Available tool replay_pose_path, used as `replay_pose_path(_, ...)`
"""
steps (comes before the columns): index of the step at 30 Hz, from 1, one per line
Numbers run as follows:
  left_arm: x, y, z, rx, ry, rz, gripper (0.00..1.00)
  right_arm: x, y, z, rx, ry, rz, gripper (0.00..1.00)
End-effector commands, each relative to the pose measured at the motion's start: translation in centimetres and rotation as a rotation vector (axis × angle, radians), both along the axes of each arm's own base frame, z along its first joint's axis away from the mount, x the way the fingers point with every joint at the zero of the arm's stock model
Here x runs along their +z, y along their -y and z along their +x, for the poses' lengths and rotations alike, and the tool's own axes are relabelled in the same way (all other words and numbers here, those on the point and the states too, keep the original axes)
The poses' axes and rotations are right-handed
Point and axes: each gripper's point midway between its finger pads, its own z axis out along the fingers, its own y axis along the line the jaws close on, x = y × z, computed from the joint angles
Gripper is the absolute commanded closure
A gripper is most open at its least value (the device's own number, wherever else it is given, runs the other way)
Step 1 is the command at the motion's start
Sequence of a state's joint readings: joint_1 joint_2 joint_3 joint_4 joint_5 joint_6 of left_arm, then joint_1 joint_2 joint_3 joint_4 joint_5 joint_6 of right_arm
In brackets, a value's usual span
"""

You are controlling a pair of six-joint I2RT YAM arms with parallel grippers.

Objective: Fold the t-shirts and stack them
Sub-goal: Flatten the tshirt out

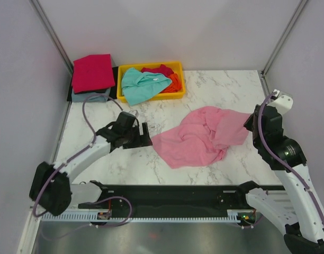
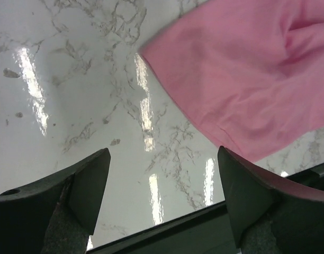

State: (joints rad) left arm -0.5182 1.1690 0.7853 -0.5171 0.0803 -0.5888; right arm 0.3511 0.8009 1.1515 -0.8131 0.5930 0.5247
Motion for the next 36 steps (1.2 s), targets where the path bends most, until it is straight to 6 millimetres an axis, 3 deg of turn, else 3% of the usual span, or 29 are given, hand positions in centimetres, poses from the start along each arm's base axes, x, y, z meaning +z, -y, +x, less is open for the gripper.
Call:
replay_pose_path(1,-1.7,2.4,3.8,0.034,0.019,-0.024,0.10,2.1,4.0,-1.7,-0.177,0.049,-0.087,1.00)
replay_pose_path(5,-3.9,4.1,5.8,0.013,-0.004,0.009,0.10,3.6,4.8,-2.2,-0.219,0.097,-0.078,1.00)
replay_pose_path(10,-6.1,6.0,7.3,-0.006,-0.041,0.042,0.14,0.5,3.0,-0.7,-0.146,0.019,-0.063,1.00)
replay_pose_path(16,-8.0,7.2,8.3,-0.016,-0.047,0.046,0.29,-0.3,2.5,-0.2,-0.118,-0.001,-0.075,1.00)
replay_pose_path(17,-8.3,7.7,8.3,-0.026,-0.054,0.047,0.34,-0.3,2.5,-0.1,-0.118,-0.001,-0.078,1.00)
replay_pose_path(20,-8.5,8.6,8.0,-0.053,-0.056,0.047,0.64,-0.4,2.6,0.1,-0.122,-0.007,-0.088,1.00)
replay_pose_path(21,-8.3,8.8,7.9,-0.058,-0.051,0.043,0.96,-0.4,2.6,0.2,-0.122,-0.006,-0.089,1.00)
replay_pose_path(23,-7.8,9.0,7.6,-0.072,-0.041,0.041,0.98,-0.5,2.6,0.3,-0.123,-0.008,-0.091,1.00)
replay_pose_path(25,-4.8,8.6,7.6,-0.071,0.013,0.032,0.98,-0.2,2.9,0.2,-0.130,-0.003,-0.097,1.00)
replay_pose_path(27,-0.5,7.9,8.6,-0.047,0.110,0.039,0.98,0.8,3.3,-0.1,-0.146,0.020,-0.108,1.00)
replay_pose_path(29,7.3,7.2,9.2,-0.053,0.257,0.025,0.98,3.4,3.7,-0.5,-0.157,0.081,-0.097,1.00)
replay_pose_path(31,12.8,6.1,9.8,-0.049,0.377,0.050,0.98,6.8,4.1,-1.2,-0.165,0.152,-0.079,1.00)
replay_pose_path(32,17.8,5.5,9.6,-0.045,0.454,0.027,0.98,8.0,4.3,-1.5,-0.170,0.177,-0.077,1.00)
replay_pose_path(34,21.8,4.6,9.4,-0.049,0.525,0.047,0.98,11.1,4.9,-2.4,-0.184,0.238,-0.068,1.00)
replay_pose_path(35,25.7,4.4,9.6,-0.037,0.590,0.025,0.98,12.0,5.1,-2.8,-0.192,0.257,-0.064,1.00)
replay_pose_path(36,26.2,3.5,9.3,-0.039,0.583,0.067,0.98,12.8,5.3,-3.1,-0.195,0.273,-0.062,1.00)
